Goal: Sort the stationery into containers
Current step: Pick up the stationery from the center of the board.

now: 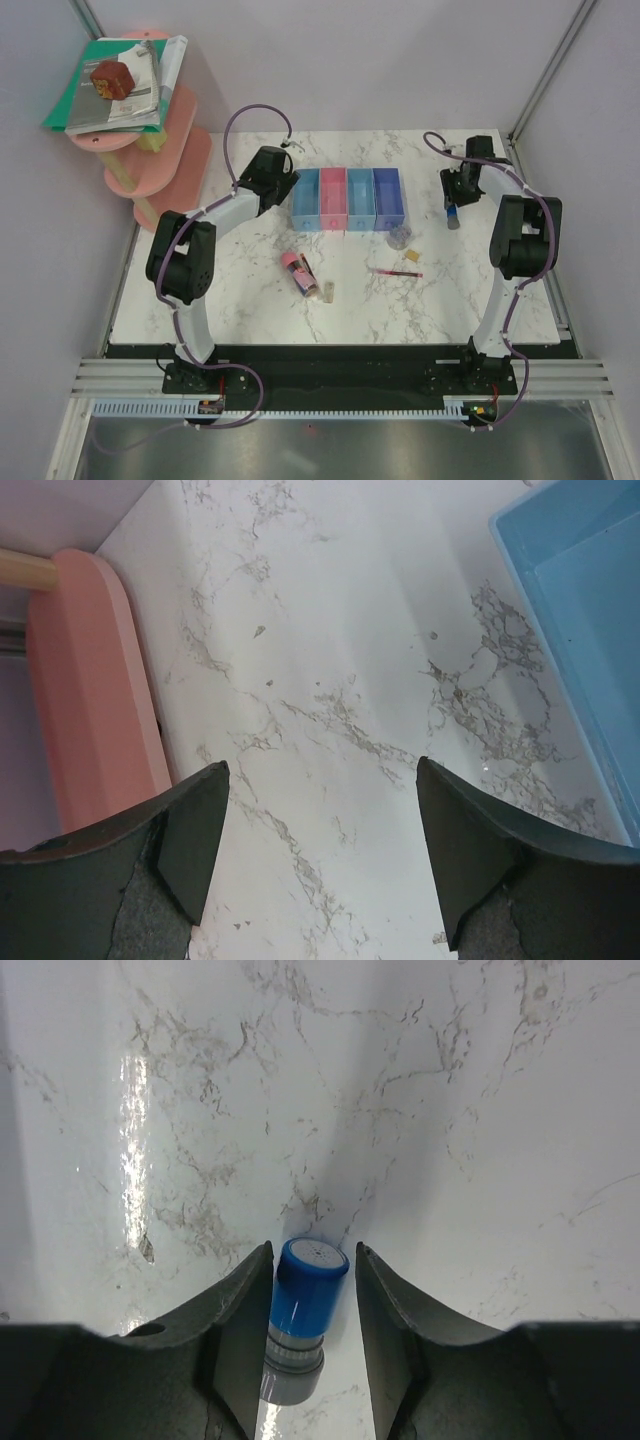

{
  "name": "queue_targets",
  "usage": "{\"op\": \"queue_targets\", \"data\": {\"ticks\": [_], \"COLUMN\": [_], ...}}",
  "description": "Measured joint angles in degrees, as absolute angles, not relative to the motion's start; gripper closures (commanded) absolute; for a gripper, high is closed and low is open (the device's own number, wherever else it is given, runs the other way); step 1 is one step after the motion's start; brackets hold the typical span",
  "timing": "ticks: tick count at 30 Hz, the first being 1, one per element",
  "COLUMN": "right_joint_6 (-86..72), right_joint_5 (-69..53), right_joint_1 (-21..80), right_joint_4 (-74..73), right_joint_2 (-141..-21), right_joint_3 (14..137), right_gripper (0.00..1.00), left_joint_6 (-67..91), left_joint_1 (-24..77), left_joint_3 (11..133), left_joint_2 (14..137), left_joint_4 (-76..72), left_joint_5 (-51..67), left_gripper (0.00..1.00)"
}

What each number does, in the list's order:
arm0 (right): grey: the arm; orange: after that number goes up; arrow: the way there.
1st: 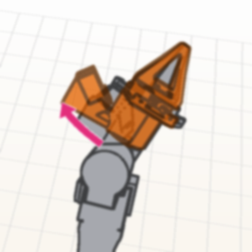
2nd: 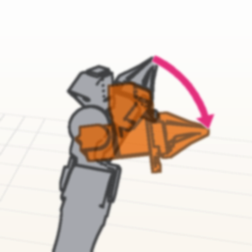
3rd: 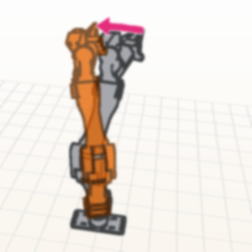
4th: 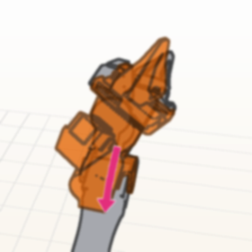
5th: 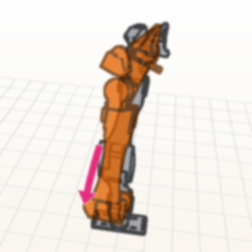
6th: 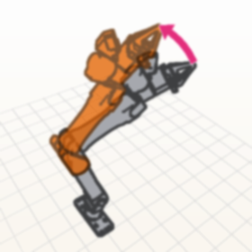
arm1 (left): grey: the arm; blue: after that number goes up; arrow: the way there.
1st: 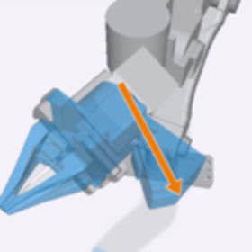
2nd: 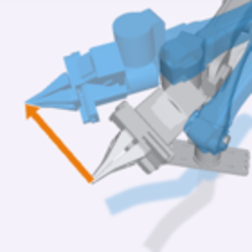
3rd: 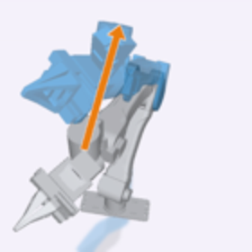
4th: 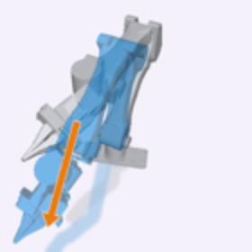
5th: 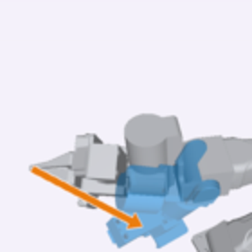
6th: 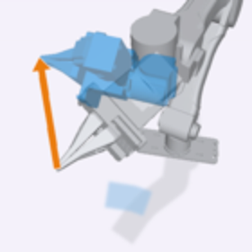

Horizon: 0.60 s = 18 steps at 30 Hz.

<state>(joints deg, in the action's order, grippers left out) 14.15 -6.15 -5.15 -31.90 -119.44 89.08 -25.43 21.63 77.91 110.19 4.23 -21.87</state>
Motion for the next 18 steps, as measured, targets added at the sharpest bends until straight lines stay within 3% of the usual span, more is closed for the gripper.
{"op": "queue_targets", "data": {"ticks": [18], "right_joint_6": [15.9], "right_joint_5": [-5.56], "right_joint_1": [-4.95], "right_joint_4": [-37.95], "right_joint_2": [-122.69], "right_joint_3": [94.02], "right_gripper": [0.56], "left_joint_6": [-25.43], "left_joint_1": [21.63], "left_joint_3": [76.55], "left_joint_2": [110.08], "left_joint_4": [4.27], "left_joint_5": [-20.84], "left_gripper": [0.17]}}
